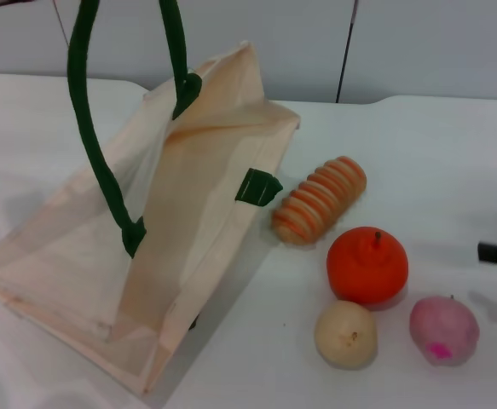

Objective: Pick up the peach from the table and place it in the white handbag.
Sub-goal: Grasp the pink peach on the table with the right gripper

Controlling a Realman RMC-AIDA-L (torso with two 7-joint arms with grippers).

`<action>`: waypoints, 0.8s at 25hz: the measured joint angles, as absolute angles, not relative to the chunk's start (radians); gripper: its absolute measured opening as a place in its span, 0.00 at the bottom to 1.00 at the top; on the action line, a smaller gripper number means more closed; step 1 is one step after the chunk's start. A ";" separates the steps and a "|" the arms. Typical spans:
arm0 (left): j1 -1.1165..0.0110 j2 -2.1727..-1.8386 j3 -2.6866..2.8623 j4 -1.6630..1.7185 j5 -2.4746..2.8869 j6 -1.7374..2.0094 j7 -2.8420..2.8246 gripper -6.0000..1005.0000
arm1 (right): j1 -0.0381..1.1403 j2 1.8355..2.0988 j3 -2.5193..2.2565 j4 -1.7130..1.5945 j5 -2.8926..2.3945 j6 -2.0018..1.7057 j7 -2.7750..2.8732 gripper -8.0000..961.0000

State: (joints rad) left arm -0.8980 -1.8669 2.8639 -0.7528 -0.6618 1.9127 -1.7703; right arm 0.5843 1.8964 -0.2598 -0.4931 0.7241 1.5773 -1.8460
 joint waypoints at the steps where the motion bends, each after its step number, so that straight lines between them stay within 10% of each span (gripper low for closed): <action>1: -0.898 -1.867 2.864 -0.753 -0.661 1.912 -1.770 0.14 | 0.585 1.899 -0.272 -0.494 0.710 1.579 -1.846 0.85; 15: -0.892 -1.866 2.864 -0.753 -0.658 1.909 -1.778 0.14 | 0.587 1.912 -0.340 -0.495 0.678 1.734 -1.838 0.84; 20: -0.892 -1.867 2.864 -0.753 -0.661 1.908 -1.778 0.14 | 0.606 1.956 -0.441 -0.497 0.662 1.646 -1.826 0.84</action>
State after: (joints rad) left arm -0.8916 -1.8669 2.8639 -0.7532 -0.6610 1.9082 -1.7779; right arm 0.6057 1.9561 -0.4408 -0.4970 0.6619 1.6458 -1.8261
